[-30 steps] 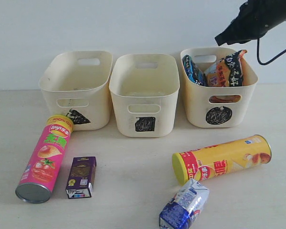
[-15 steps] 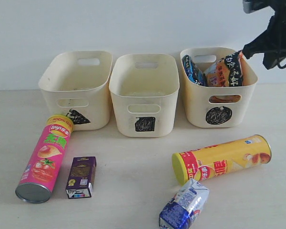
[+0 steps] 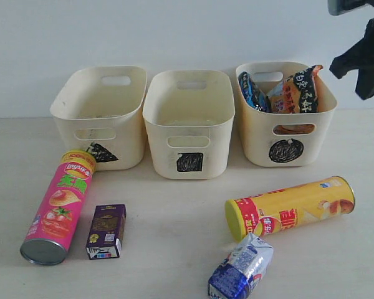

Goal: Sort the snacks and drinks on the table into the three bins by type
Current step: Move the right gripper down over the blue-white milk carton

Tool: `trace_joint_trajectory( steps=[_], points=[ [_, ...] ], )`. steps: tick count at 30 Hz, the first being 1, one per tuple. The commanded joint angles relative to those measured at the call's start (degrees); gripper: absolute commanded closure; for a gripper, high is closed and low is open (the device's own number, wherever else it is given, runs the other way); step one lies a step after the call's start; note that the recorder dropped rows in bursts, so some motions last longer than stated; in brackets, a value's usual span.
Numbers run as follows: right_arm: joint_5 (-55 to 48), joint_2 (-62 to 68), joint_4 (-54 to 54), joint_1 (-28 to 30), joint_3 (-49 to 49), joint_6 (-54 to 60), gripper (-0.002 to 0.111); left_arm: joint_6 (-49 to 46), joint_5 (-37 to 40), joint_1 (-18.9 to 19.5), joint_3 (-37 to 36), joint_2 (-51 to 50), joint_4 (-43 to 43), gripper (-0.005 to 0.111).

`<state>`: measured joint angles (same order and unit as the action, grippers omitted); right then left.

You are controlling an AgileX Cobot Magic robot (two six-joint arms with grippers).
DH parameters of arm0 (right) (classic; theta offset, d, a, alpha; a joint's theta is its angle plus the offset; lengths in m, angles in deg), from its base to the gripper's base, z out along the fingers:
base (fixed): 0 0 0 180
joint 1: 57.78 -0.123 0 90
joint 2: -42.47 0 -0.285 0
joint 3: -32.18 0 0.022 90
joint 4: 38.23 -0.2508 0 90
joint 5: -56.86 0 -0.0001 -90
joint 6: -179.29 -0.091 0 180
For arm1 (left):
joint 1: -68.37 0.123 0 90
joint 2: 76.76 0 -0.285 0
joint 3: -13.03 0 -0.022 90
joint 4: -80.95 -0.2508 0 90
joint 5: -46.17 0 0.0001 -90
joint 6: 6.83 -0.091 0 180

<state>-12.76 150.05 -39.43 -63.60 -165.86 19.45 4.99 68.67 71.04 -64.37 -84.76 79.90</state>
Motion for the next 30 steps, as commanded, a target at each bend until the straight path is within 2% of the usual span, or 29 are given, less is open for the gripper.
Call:
trace_joint_trajectory(
  steps=[1, 7, 13, 18, 30],
  points=[
    [-0.4, -2.6, -10.2, 0.0, 6.1, 14.9, 0.108, 0.5, -0.1, 0.2, 0.2, 0.2, 0.4, 0.102],
    [-0.4, -3.3, -16.1, -3.5, 13.6, 29.5, 0.108, 0.5, -0.2, 0.2, 0.2, 0.2, 0.4, 0.102],
    [-0.4, -3.3, -16.3, -11.6, 17.7, 40.4, 0.108, 0.5, -0.2, 0.2, 0.2, 0.2, 0.4, 0.102],
    [-0.4, -3.3, -16.3, -19.0, 19.6, 54.4, 0.108, 0.5, -0.2, 0.2, 0.2, 0.2, 0.4, 0.102],
    [-0.4, -3.3, -16.1, -29.1, 21.0, 57.9, 0.107, 0.5, -0.1, 0.2, 0.2, 0.2, 0.4, 0.102]
  ],
)
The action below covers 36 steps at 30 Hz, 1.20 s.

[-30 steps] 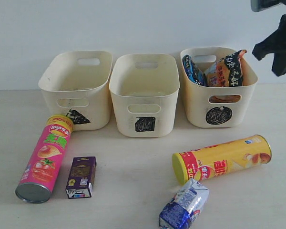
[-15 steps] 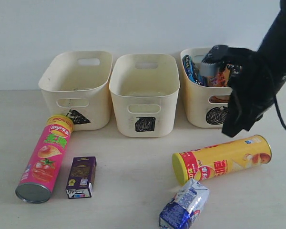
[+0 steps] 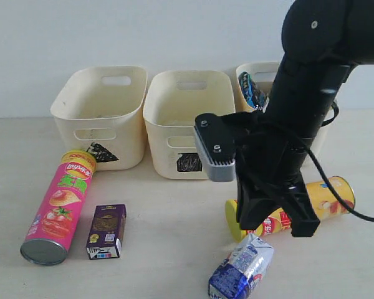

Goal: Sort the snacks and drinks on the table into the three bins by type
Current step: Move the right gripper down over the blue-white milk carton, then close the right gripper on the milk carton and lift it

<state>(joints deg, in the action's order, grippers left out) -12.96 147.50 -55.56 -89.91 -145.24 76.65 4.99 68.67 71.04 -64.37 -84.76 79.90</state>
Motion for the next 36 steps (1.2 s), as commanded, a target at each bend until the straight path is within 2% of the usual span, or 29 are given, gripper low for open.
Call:
trace_joint_trajectory(
  steps=[1, 4, 5, 8, 9, 10, 11, 12, 26, 36],
  points=[
    [-0.1, -0.6, 0.0, -3.5, 0.4, 0.7, 0.105, 0.5, -0.1, 0.2, 0.2, 0.2, 0.4, 0.102],
    [-0.1, -0.6, 0.4, -6.3, 0.4, 0.7, 0.093, 0.5, -0.1, 0.2, 0.2, 0.2, 0.4, 0.102],
    [-0.1, -0.6, 1.9, -8.1, 0.4, 0.7, 0.082, 0.5, -0.3, 0.2, 0.2, 0.2, 0.4, 0.102],
    [-0.1, -0.6, 5.9, -10.4, 2.1, 0.7, 0.062, 0.5, -0.3, 0.2, 0.2, 0.2, 0.4, 0.102],
    [-0.1, -0.6, 9.2, -11.0, 4.2, 1.2, 0.049, 0.5, -0.3, 0.2, 0.2, 0.2, 0.4, 0.102],
    [-0.1, -0.6, 10.6, -11.2, 5.3, 1.3, 0.043, 0.5, -0.3, 0.2, 0.2, 0.2, 0.4, 0.102],
    [1.9, -0.6, 11.5, -11.2, 7.6, 1.3, 0.032, 0.5, -0.3, 0.2, 0.2, 0.2, 0.4, 0.102],
    [4.3, -0.6, 11.5, -11.2, 8.5, 1.3, 0.028, 0.5, -0.3, 0.2, 0.2, 0.2, 0.4, 0.102],
    [23.3, -0.1, 9.9, -11.2, 16.0, 8.6, 0.026, 0.5, -0.2, 0.2, 0.2, 0.2, 0.4, 0.102],
    [25.0, 5.5, 10.7, -11.2, 16.0, 8.7, 0.026, 0.5, -0.2, 0.2, 0.2, 0.2, 0.4, 0.102]
  ],
)
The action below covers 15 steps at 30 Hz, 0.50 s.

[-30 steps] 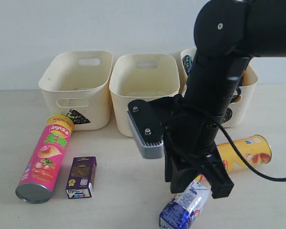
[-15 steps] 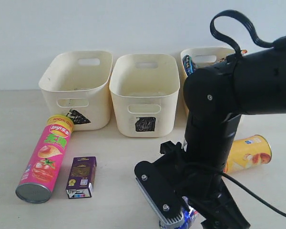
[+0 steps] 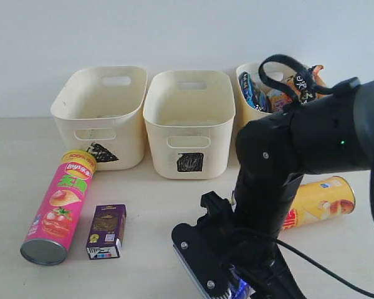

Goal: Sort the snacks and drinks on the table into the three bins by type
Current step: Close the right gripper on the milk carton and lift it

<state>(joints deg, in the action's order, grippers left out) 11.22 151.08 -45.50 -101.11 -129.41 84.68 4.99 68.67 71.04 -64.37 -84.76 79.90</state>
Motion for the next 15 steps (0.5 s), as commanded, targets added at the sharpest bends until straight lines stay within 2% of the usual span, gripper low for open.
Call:
trace_joint_trajectory(
  steps=[1, 15],
  points=[
    [1.1, 2.5, 0.9, 0.0, 0.1, 0.6, 0.026, 0.5, -0.2, 0.2, 0.2, 0.2, 0.4, 0.102],
    [7.0, 7.1, 4.6, 0.0, 0.1, 0.6, 0.026, 0.5, -0.3, 0.2, 0.2, 0.2, 0.4, 0.102]
  ],
)
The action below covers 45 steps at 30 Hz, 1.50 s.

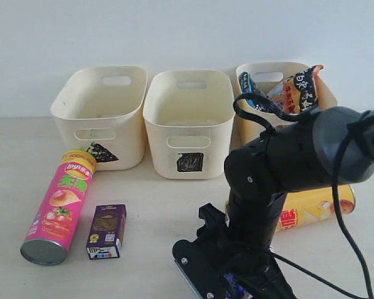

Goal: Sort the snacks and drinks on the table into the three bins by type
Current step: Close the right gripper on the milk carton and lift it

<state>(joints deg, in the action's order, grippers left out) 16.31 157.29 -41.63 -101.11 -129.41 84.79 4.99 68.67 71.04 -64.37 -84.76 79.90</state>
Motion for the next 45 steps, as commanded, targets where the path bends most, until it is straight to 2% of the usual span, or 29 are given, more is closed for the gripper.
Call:
trace_joint_trajectory(
  steps=[1, 4, 7, 11, 26, 45],
  points=[
    [2.1, 1.0, 0.9, 0.0, 0.1, 0.5, 0.028, 0.5, -0.3, 0.2, 0.2, 0.2, 0.4, 0.102],
    [2.1, 1.0, 1.8, 0.0, 0.1, 0.5, 0.043, 0.5, -0.2, 0.2, 0.2, 0.2, 0.4, 0.102],
    [1.7, 1.0, 2.5, 0.0, 0.1, 0.5, 0.066, 0.5, -0.2, 0.2, 0.2, 0.2, 0.4, 0.102],
    [1.4, 1.0, 2.8, 0.0, 0.1, 0.5, 0.108, 0.5, -0.2, 0.2, 0.2, 0.2, 0.4, 0.102],
    [-0.6, -2.4, 2.4, -2.4, 0.1, 0.3, 0.108, 0.5, -0.2, 0.2, 0.2, 0.2, 0.4, 0.102],
    [-2.4, -11.1, 2.3, -2.5, 0.1, -1.1, 0.108, 0.5, -0.2, 0.2, 0.2, 0.2, 0.4, 0.102]
  ],
)
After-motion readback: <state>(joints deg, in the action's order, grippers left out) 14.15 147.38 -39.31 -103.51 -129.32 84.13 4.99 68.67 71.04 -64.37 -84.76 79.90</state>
